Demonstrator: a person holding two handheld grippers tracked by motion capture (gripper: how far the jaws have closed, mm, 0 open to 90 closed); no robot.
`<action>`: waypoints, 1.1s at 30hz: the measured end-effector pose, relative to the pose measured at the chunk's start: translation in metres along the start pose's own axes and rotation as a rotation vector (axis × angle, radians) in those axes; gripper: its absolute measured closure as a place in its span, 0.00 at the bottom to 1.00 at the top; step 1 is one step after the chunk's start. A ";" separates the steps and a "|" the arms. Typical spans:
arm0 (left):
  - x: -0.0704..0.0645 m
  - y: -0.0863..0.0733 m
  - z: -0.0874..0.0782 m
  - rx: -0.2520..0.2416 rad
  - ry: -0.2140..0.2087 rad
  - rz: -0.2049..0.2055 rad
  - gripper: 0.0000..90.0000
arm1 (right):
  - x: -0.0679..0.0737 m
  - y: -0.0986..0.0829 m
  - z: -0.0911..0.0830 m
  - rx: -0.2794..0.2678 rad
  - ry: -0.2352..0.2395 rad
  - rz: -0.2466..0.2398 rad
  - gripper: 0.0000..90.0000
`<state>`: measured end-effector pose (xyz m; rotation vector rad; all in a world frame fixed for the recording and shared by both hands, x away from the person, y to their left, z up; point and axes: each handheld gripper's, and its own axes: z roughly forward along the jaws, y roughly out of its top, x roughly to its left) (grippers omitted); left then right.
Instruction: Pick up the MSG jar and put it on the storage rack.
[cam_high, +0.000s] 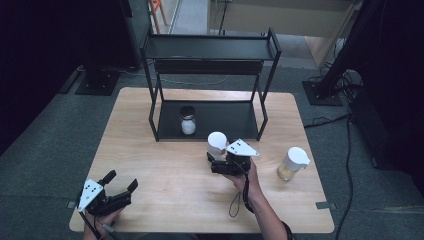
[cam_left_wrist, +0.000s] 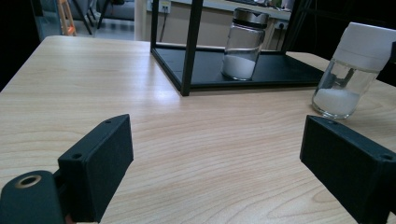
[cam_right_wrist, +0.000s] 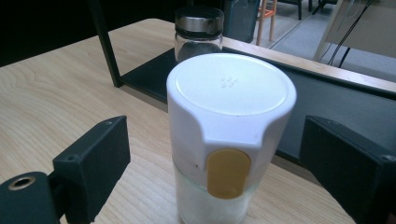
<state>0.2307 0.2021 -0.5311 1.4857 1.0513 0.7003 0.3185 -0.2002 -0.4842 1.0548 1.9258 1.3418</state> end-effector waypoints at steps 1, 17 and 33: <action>0.000 0.000 0.000 0.000 0.000 0.000 0.11 | 0.001 0.000 0.001 0.002 -0.001 0.003 0.10; 0.000 0.000 0.000 0.006 -0.004 -0.001 0.11 | 0.003 0.000 0.015 0.012 -0.035 0.023 0.21; 0.000 0.000 0.000 0.005 -0.004 -0.002 0.11 | 0.000 0.000 0.022 0.044 -0.055 0.050 0.33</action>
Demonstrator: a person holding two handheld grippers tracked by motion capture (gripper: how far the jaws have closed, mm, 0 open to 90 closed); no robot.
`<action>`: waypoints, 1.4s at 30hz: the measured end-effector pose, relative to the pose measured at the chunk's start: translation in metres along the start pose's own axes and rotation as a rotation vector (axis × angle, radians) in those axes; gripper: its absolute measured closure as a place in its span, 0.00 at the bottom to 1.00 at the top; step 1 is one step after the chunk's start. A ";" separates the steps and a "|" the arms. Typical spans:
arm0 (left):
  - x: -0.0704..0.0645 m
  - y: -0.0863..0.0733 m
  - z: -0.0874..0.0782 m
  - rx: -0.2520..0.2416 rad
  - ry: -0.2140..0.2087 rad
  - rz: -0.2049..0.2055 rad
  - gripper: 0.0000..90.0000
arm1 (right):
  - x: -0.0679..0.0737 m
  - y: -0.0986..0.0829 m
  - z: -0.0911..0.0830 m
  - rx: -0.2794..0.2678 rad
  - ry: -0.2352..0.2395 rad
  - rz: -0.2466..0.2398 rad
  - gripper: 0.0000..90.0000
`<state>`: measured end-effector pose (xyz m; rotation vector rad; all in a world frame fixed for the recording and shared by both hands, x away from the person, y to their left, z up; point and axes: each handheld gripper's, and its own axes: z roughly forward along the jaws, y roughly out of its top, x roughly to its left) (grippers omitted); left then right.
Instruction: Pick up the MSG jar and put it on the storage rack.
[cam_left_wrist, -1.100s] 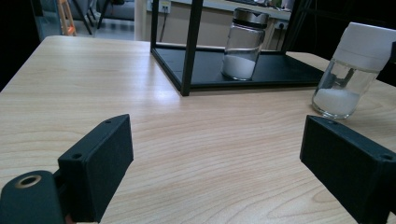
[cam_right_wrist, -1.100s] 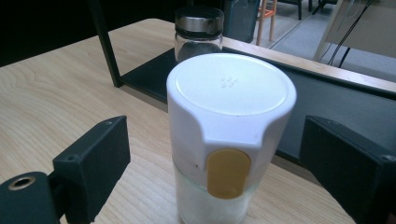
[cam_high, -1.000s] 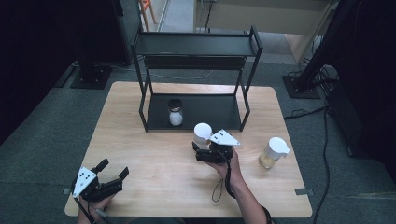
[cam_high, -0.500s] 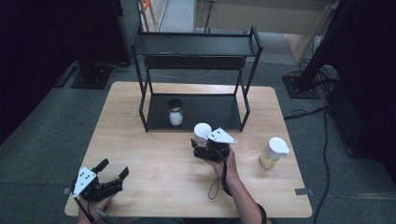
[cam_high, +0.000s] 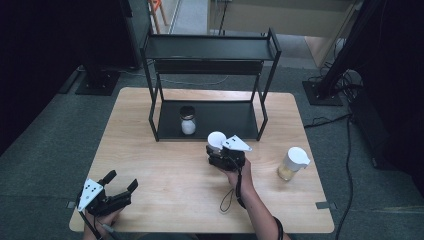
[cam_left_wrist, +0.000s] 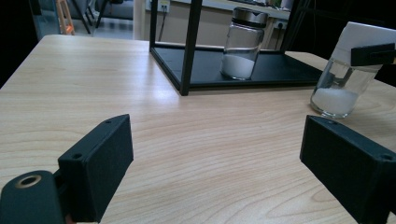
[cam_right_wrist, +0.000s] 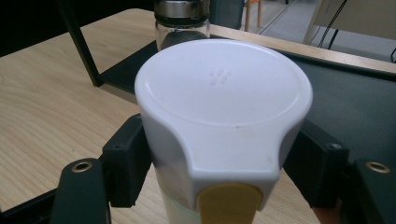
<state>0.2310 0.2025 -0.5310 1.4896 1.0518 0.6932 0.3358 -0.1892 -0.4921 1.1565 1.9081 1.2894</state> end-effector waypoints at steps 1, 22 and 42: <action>0.000 0.000 0.000 0.000 0.000 0.000 0.11 | 0.000 0.000 0.000 0.002 0.000 0.000 0.33; 0.000 0.000 0.000 0.002 -0.006 0.000 0.11 | -0.001 0.011 -0.002 0.028 -0.047 -0.003 0.34; 0.002 0.000 0.000 0.001 -0.016 -0.004 0.11 | -0.004 0.043 0.005 0.020 -0.064 0.015 0.34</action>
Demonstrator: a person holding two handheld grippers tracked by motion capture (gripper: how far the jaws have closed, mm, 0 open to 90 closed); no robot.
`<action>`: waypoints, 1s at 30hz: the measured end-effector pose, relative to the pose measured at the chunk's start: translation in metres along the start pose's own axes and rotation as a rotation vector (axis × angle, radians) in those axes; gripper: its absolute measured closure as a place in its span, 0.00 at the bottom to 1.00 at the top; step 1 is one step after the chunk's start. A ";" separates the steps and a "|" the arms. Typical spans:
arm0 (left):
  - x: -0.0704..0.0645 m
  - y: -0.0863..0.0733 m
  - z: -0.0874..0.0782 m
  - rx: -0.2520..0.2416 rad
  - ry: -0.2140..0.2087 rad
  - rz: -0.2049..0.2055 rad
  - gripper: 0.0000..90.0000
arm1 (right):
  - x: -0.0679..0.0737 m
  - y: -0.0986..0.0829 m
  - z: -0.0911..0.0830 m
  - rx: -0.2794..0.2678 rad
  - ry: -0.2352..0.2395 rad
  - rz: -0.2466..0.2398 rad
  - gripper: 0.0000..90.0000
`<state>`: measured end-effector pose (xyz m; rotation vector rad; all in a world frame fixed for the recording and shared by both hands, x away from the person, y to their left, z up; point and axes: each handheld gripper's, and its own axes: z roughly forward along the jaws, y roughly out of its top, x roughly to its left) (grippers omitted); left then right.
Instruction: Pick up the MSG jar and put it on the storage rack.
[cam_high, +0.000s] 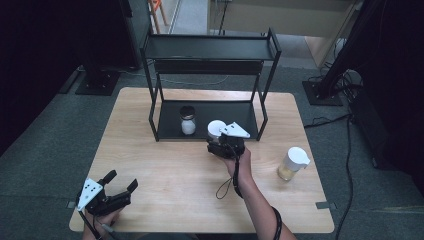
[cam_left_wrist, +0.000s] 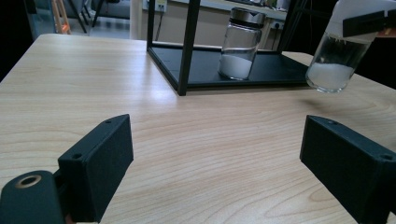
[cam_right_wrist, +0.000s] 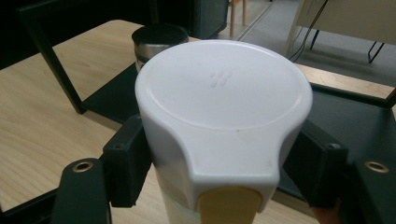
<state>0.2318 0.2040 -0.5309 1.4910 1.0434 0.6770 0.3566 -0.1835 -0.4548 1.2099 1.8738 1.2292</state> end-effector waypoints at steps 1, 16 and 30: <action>0.000 0.000 0.000 0.000 0.000 0.000 0.11 | -0.001 0.002 0.001 -0.001 -0.002 0.001 0.34; 0.000 0.000 0.000 0.002 -0.006 0.004 0.11 | -0.005 0.018 0.017 0.001 -0.032 0.005 0.34; 0.000 0.000 0.000 0.000 -0.010 0.003 0.11 | -0.012 0.028 0.038 0.011 -0.057 0.010 0.34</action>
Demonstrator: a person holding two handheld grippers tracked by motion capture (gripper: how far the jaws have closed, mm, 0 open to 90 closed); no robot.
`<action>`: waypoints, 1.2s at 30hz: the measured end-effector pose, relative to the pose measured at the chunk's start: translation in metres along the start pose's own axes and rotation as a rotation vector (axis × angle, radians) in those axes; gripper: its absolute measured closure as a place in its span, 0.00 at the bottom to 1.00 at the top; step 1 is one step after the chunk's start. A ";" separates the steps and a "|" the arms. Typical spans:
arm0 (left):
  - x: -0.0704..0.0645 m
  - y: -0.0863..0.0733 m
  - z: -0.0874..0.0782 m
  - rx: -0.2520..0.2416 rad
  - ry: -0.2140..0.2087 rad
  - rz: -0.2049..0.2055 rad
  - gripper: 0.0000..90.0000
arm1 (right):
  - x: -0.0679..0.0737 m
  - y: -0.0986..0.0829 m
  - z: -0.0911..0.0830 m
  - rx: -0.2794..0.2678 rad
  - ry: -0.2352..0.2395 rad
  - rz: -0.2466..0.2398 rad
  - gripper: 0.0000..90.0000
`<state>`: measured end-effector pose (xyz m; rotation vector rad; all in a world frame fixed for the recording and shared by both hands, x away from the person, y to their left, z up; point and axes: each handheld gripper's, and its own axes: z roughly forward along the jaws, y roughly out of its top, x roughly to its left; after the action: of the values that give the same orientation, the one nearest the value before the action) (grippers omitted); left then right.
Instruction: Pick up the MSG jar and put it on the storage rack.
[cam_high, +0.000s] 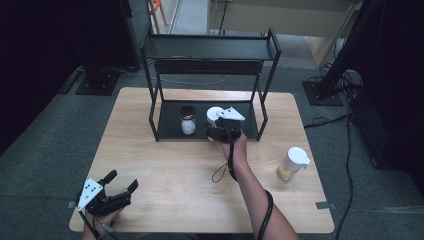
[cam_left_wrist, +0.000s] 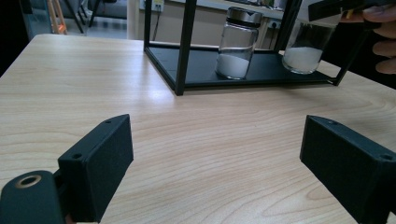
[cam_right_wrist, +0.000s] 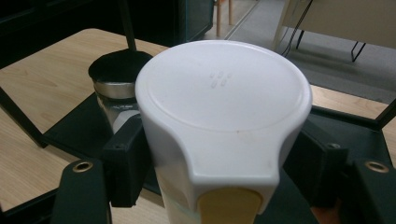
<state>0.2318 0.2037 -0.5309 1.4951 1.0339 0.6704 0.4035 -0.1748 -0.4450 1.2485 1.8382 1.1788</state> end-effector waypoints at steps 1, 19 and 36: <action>0.000 0.000 0.000 0.000 0.000 0.000 0.11 | 0.000 0.001 0.002 0.002 -0.001 -0.001 0.34; 0.000 0.000 0.000 0.000 -0.001 0.001 0.11 | -0.010 0.002 0.028 0.026 -0.036 0.015 0.34; 0.000 0.000 0.000 0.000 -0.002 0.003 0.11 | -0.006 0.002 0.048 0.037 -0.044 0.010 0.34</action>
<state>0.2317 0.2034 -0.5309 1.4971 1.0305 0.6715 0.4470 -0.1645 -0.4628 1.2958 1.8317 1.1188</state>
